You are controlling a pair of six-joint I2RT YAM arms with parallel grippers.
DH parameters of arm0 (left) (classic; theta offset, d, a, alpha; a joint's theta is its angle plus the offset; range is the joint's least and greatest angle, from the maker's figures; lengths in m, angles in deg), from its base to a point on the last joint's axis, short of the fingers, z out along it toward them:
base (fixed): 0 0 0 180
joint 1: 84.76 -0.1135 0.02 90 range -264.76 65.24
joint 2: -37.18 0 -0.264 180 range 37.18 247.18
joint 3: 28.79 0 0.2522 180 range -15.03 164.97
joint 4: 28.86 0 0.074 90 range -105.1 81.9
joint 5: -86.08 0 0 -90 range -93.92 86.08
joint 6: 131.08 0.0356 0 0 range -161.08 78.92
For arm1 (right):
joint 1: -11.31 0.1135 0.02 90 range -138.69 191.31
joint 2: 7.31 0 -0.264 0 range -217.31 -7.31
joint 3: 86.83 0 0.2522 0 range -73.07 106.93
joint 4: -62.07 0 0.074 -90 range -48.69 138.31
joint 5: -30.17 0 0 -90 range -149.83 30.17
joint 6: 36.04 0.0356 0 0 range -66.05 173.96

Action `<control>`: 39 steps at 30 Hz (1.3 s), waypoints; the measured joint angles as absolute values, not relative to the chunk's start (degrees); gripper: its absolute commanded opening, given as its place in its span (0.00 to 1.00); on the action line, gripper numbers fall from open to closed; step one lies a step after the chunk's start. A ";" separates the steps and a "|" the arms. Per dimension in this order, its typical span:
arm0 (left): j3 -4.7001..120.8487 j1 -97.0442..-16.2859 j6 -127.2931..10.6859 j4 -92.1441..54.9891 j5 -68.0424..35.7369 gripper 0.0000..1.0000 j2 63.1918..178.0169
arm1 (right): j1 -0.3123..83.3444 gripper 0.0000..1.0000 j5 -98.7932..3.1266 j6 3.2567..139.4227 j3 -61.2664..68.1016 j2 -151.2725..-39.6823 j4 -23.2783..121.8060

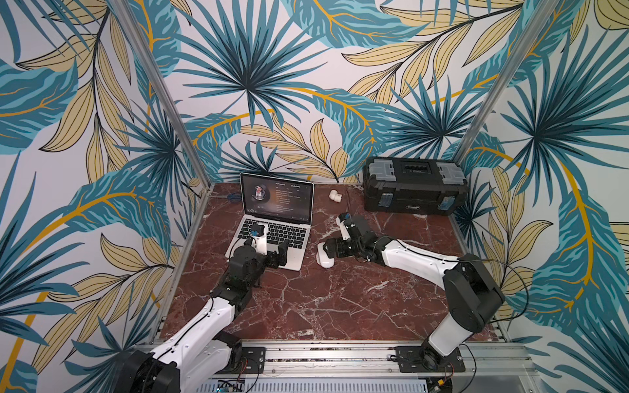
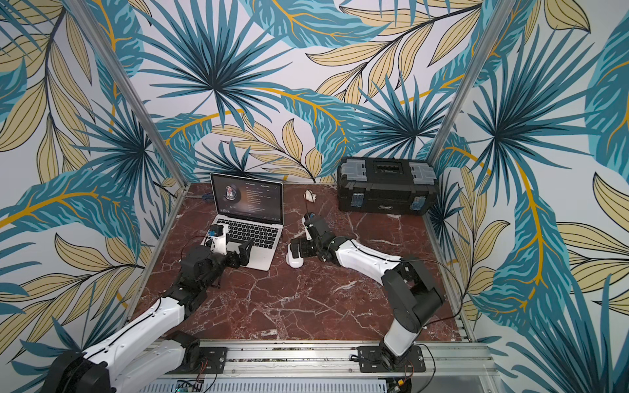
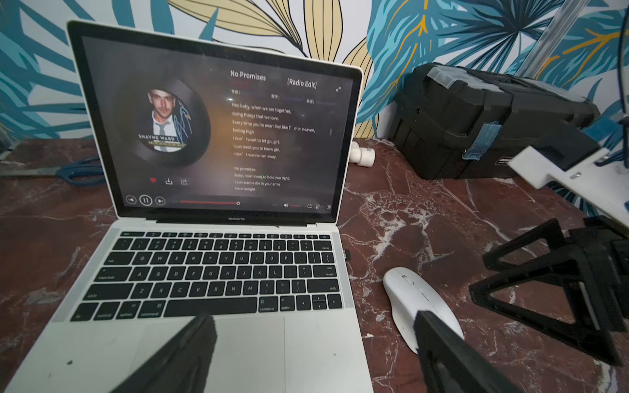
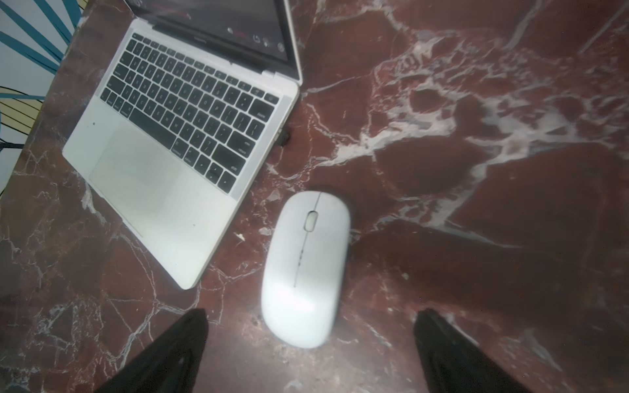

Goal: Remove the wireless mouse receiver from the laptop
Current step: Pick up the mouse from the center of the board.

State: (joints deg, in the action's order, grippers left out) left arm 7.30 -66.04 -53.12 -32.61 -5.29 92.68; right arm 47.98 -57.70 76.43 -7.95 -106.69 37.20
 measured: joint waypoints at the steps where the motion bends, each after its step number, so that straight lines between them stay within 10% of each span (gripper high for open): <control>1: 7.27 -66.04 -53.36 -32.66 -5.46 0.95 92.96 | 48.53 0.99 -57.99 76.74 -6.18 -108.26 35.95; 16: 6.77 -65.98 -55.06 -33.97 -6.36 0.96 93.99 | 51.00 0.88 -66.40 79.01 8.44 -125.42 25.26; 39: 6.25 -65.98 -52.15 -34.21 -8.50 1.00 94.04 | 48.92 0.46 -58.86 74.93 2.87 -117.22 23.69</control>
